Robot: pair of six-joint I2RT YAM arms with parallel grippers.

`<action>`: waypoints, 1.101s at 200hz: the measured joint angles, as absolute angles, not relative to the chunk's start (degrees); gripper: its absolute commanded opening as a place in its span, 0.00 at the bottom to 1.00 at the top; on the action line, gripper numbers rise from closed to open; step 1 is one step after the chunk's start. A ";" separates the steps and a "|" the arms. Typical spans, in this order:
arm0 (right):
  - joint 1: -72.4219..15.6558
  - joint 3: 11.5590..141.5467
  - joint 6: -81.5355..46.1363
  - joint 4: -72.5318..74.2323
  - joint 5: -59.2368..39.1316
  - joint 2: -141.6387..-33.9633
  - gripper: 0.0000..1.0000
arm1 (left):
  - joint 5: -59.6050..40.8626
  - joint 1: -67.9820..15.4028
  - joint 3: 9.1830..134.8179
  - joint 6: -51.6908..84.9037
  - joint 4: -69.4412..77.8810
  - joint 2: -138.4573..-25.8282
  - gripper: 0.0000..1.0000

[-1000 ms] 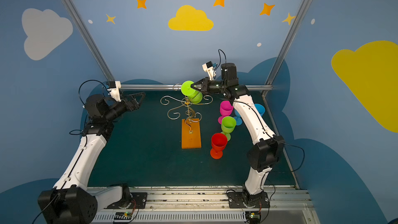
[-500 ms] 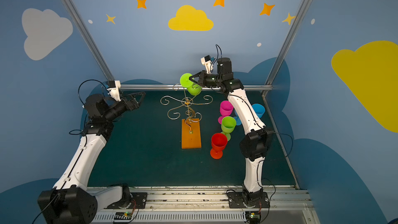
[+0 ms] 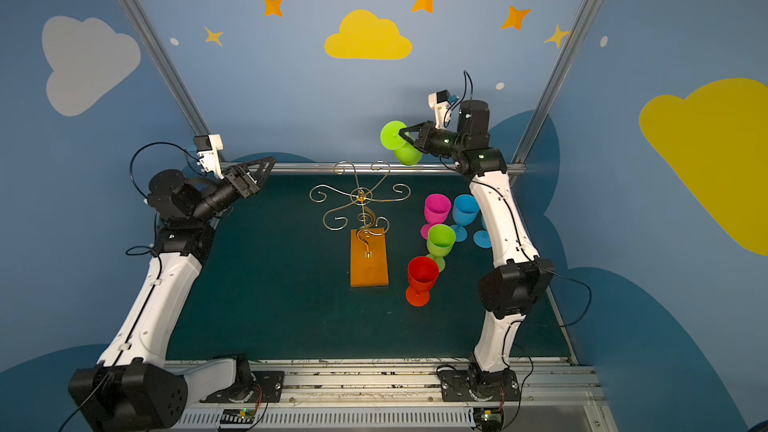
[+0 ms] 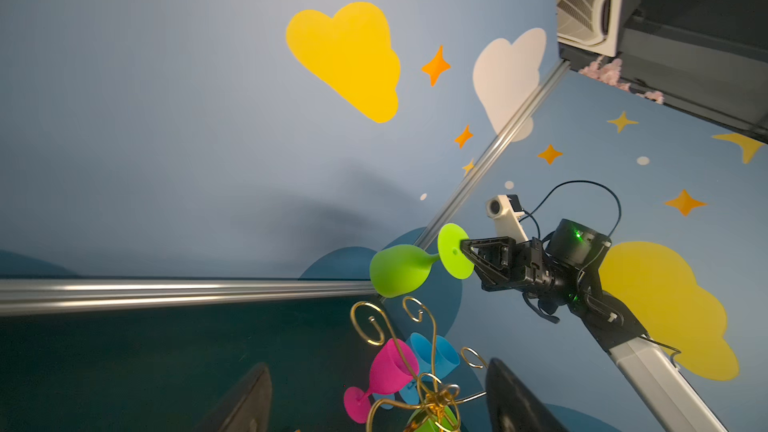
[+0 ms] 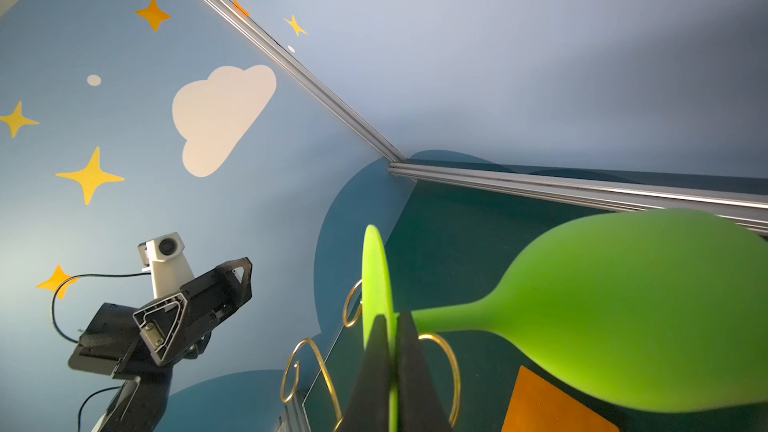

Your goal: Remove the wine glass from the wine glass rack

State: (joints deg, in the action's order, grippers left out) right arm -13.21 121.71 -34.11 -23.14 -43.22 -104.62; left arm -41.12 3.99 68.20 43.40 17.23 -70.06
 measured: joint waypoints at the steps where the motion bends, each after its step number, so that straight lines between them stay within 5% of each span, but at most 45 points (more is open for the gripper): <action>1: -13.21 121.67 -34.06 -23.18 -43.20 -104.47 0.00 | -41.21 3.90 68.27 43.51 17.34 -70.13 0.73; 94: -16.88 111.79 -26.26 -28.67 -43.77 -79.59 0.00 | -50.37 -16.38 82.83 46.54 22.28 -80.38 0.65; 181: -25.67 108.40 -22.22 -33.10 -39.24 -76.79 0.00 | -51.79 -26.57 87.79 46.72 22.83 -86.24 0.64; 220: -28.03 108.38 -21.61 -33.45 -37.06 -76.79 0.00 | -51.92 -28.45 89.30 46.37 22.15 -86.37 0.56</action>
State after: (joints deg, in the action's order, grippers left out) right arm -28.03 108.38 -21.61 -33.45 -37.06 -76.79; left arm -51.92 -28.45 89.30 46.37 22.15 -86.37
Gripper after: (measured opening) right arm 0.048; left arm 0.598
